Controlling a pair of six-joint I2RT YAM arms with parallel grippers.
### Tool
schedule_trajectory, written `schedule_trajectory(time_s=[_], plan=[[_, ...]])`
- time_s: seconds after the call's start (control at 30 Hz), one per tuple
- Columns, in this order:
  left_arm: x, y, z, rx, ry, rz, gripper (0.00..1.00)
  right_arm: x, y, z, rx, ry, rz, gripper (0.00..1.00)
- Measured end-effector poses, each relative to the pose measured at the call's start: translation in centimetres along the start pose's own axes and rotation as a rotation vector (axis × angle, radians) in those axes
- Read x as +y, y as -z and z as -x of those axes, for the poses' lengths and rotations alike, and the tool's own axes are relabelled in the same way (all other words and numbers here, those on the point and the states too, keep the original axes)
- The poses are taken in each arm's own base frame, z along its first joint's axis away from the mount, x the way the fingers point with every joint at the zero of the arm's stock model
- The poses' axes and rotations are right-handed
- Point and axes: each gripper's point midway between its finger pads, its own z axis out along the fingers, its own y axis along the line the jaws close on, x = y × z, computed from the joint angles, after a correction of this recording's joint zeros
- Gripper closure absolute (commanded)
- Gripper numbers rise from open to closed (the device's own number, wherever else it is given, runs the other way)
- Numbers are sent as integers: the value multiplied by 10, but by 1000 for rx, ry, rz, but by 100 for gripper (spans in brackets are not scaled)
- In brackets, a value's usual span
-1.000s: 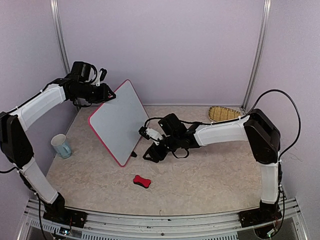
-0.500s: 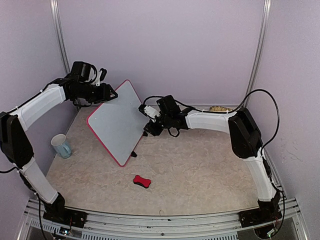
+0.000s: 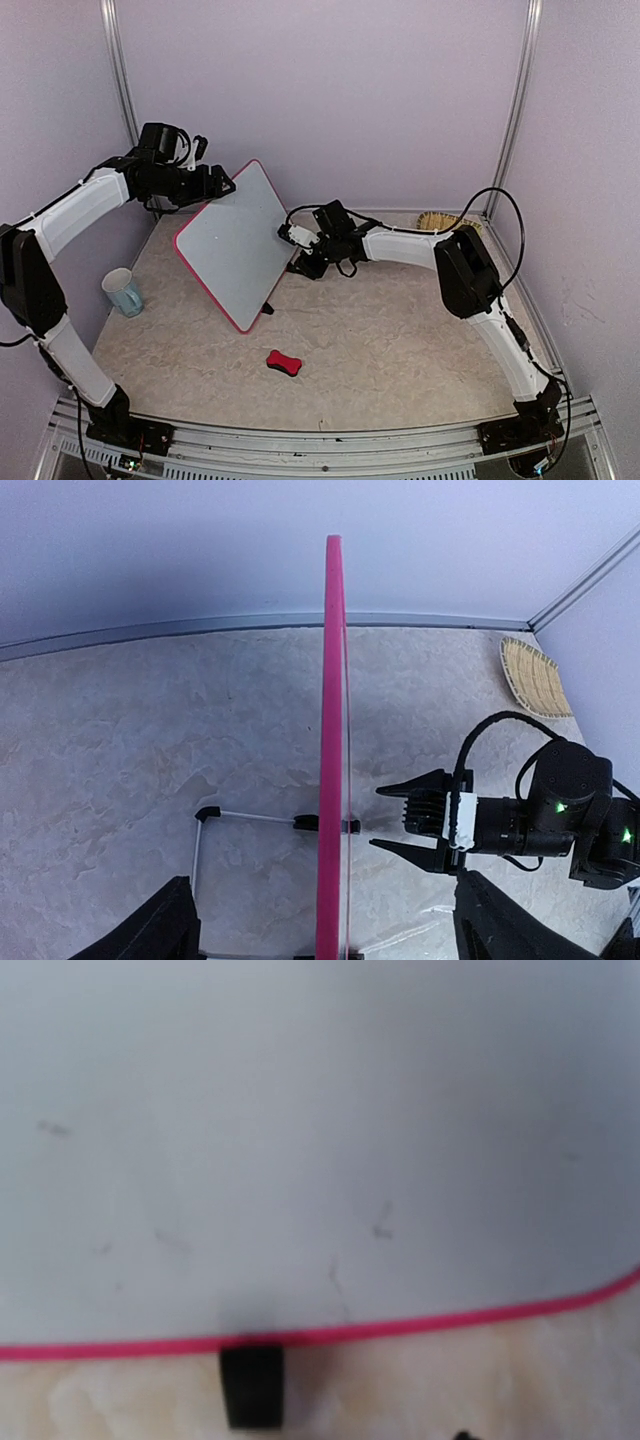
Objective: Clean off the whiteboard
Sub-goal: Move the whiteboard to the center of the board.
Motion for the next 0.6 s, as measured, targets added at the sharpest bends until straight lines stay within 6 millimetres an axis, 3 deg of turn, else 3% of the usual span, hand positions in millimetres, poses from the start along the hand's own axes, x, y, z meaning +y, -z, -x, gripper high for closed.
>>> schedule_trajectory(time_s=[0.23,0.6], plan=[[0,13,2,-26,15,16,13,3,-20,-1,-16,0,27,47],[-10,57,14,-114,6,22,12,17,-24,0,-32,3,93,59]])
